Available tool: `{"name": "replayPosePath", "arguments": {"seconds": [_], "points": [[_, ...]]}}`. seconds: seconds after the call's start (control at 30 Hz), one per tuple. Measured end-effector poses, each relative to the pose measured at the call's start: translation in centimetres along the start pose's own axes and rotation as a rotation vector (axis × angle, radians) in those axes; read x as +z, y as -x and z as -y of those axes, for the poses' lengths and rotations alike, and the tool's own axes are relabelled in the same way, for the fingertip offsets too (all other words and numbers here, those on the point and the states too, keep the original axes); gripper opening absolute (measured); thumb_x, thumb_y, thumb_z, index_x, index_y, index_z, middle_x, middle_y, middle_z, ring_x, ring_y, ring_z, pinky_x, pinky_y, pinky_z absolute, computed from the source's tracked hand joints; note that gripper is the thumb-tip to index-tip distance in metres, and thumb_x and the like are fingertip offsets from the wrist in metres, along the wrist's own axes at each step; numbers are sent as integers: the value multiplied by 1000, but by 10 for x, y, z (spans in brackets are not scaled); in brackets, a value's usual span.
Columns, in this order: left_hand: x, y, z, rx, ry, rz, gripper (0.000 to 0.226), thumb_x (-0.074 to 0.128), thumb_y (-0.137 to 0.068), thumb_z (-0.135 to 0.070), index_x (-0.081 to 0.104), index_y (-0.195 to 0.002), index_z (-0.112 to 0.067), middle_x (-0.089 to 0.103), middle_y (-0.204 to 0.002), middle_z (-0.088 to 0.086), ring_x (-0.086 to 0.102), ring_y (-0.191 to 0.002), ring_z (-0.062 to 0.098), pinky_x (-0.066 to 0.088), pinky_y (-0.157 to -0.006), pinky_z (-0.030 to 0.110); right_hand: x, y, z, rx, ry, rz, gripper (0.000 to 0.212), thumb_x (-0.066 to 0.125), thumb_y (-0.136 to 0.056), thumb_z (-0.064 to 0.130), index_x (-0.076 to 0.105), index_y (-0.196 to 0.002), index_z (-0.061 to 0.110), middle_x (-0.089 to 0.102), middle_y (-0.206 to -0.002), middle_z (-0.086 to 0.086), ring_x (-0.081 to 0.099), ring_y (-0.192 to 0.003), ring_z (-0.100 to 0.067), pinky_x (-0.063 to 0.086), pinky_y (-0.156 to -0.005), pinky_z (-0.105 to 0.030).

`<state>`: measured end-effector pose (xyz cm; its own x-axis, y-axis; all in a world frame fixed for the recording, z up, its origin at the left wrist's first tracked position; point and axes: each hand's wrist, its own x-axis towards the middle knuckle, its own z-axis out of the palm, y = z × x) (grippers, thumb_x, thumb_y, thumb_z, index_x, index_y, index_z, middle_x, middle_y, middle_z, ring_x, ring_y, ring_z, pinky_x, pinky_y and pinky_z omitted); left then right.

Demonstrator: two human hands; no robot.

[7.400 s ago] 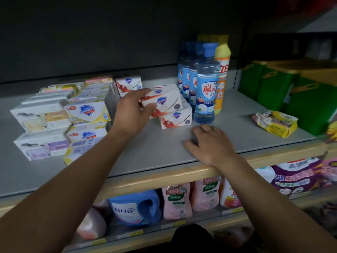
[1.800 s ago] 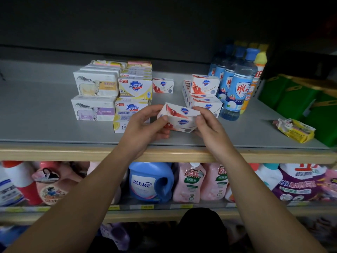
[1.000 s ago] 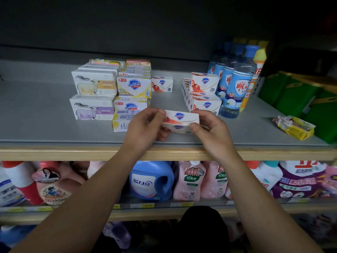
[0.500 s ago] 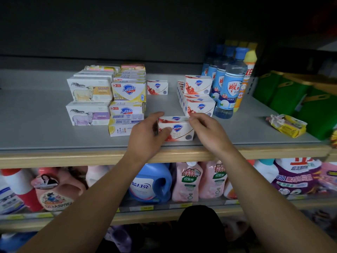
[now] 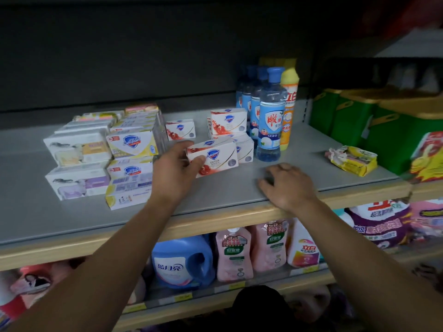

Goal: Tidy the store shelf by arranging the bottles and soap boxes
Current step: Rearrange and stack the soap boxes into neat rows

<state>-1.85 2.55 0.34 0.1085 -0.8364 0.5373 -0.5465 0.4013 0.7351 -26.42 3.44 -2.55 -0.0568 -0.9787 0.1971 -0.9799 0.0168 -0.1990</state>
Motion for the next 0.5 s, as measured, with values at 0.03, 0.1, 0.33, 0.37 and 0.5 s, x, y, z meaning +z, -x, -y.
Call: {"name": "replayPosePath", "arguments": {"seconds": [0.03, 0.1, 0.33, 0.37, 0.5], "points": [[6, -9, -3, 1, -4, -8, 40, 70, -88, -27, 59, -126, -19, 72, -102, -1, 70, -84, 8, 58, -78, 29, 1, -1, -1, -2, -3, -4, 57, 37, -93, 59, 55, -132, 22, 54, -133, -6, 49, -124, -29, 39, -103, -38], [17, -28, -9, -3, -25, -34, 41, 70, -87, -30, 58, -126, -23, 69, -98, -8, 68, -82, 4, 58, -79, 30, 3, -2, -3, -5, -9, -4, 56, 36, -93, 59, 54, -132, 23, 53, -134, -5, 47, -125, -28, 37, -104, -38], [56, -97, -18, 35, -117, -47, 38, 69, -88, -27, 59, -124, -21, 67, -113, -4, 64, -88, 8, 56, -86, 33, 3, -3, -5, -21, -31, 2, 55, 34, -92, 57, 50, -133, 24, 49, -135, -3, 42, -126, -27, 33, -105, -41], [60, -105, -18, 37, -149, -46, 38, 70, -88, -27, 60, -123, -20, 65, -116, 0, 65, -93, 13, 55, -88, 36, 3, -3, -6, -23, -36, 1, 55, 34, -92, 57, 50, -133, 24, 49, -135, -2, 42, -126, -27, 33, -105, -41], [78, -116, -10, 44, -297, -1, 43, 68, -89, -29, 60, -130, -22, 54, -132, 6, 57, -112, 20, 46, -99, 31, 2, -1, -5, -26, -60, -4, 53, 36, -91, 55, 51, -131, 24, 49, -132, 0, 42, -124, -27, 32, -104, -41]]}}
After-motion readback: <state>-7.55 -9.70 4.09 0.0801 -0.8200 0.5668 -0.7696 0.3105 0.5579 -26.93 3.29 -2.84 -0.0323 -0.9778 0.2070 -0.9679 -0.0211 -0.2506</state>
